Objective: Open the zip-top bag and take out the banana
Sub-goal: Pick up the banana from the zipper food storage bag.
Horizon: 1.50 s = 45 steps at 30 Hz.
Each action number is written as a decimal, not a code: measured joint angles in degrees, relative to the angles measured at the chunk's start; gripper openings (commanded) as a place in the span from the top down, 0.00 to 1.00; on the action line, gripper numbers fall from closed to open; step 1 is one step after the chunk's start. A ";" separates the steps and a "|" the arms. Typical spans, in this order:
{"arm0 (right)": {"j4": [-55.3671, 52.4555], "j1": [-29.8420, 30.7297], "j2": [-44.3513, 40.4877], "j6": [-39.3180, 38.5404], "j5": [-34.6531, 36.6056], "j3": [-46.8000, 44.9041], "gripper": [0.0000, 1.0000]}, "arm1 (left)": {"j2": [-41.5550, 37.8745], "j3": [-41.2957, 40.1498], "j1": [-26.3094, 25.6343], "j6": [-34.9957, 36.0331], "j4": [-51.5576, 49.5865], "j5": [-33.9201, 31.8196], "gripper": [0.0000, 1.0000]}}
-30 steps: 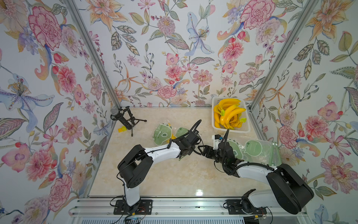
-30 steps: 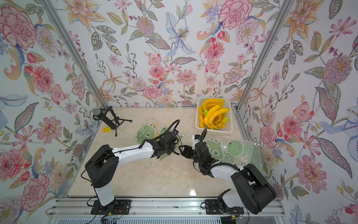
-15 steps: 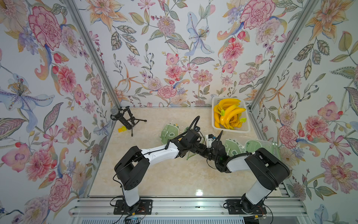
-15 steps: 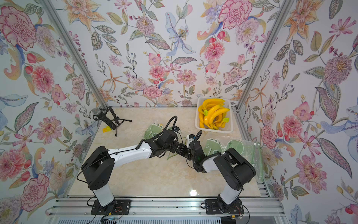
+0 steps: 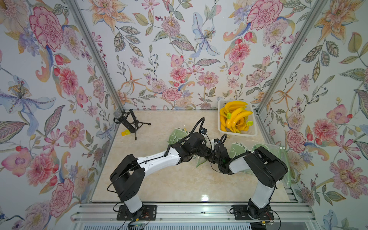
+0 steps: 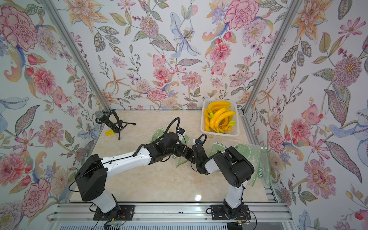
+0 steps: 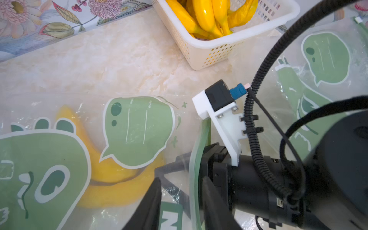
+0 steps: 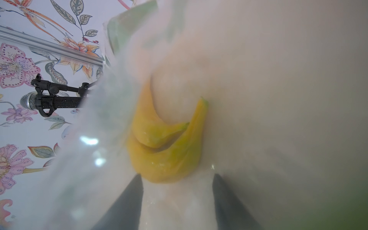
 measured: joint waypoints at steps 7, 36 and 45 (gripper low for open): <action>-0.72 -0.22 -0.02 -0.22 0.96 0.48 0.44 | -0.55 2.71 17.44 2.82 -1.29 -0.68 0.32; -6.82 -0.26 1.81 -0.61 0.81 6.23 0.45 | 18.21 -0.46 22.86 -0.79 1.25 7.30 0.60; -8.41 -0.15 1.81 -1.27 0.70 6.29 0.63 | 15.89 -4.28 20.87 -2.84 2.49 5.73 0.67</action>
